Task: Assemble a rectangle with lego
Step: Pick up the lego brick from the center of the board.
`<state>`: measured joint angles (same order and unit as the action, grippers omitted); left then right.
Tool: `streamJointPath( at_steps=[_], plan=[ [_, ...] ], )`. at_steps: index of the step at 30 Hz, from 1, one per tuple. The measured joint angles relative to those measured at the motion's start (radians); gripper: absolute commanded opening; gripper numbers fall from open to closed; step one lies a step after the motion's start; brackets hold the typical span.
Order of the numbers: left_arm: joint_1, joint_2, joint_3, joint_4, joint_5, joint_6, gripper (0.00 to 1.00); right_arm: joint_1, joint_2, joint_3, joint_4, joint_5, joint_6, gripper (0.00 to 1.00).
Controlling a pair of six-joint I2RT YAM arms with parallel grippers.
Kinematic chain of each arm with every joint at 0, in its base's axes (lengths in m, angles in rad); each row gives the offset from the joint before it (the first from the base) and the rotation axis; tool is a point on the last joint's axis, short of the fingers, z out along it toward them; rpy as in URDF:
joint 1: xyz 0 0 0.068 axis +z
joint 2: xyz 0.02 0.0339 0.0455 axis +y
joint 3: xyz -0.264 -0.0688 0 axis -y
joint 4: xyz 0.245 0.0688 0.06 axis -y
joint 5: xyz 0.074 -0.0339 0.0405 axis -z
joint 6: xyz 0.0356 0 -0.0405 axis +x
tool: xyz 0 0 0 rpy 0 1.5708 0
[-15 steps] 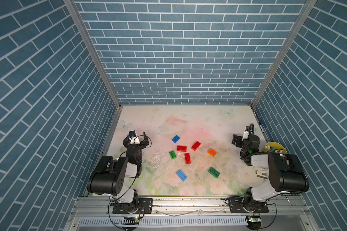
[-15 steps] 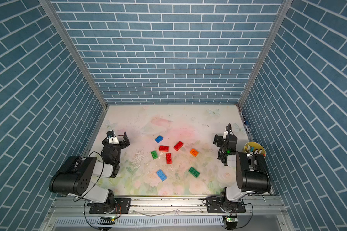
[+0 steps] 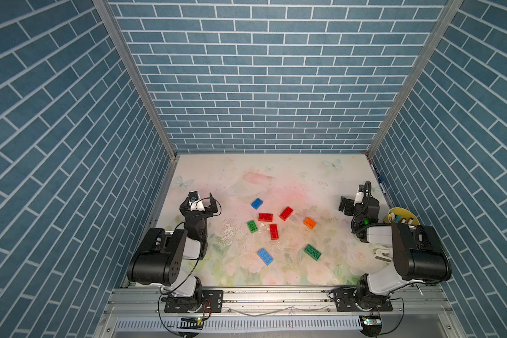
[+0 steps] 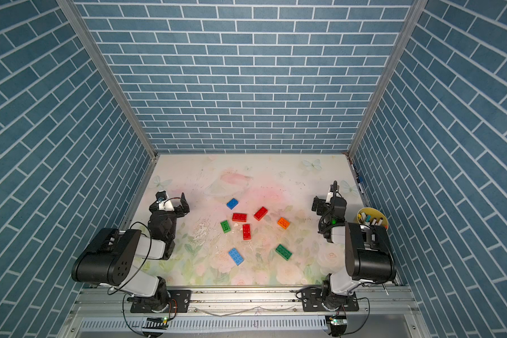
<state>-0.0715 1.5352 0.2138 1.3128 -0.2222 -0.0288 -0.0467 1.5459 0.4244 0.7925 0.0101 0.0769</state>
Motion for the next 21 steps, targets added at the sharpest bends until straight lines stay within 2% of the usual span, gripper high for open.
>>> streamJointPath(
  at_steps=[16, 18, 21],
  plan=[
    [0.002, -0.003, 0.000, -0.021, 0.005, 0.000, 1.00, 0.000, 0.000, 0.000, 0.000, 0.000, 0.000, 0.99],
    [0.001, -0.039, 0.014, -0.095, -0.010, -0.001, 1.00, 0.000, -0.008, 0.006, -0.033, -0.005, 0.000, 0.99],
    [0.001, -0.170, 0.134, -0.345, -0.035, -0.015, 1.00, 0.000, -0.047, 0.113, -0.258, -0.022, -0.006, 0.99]
  ],
)
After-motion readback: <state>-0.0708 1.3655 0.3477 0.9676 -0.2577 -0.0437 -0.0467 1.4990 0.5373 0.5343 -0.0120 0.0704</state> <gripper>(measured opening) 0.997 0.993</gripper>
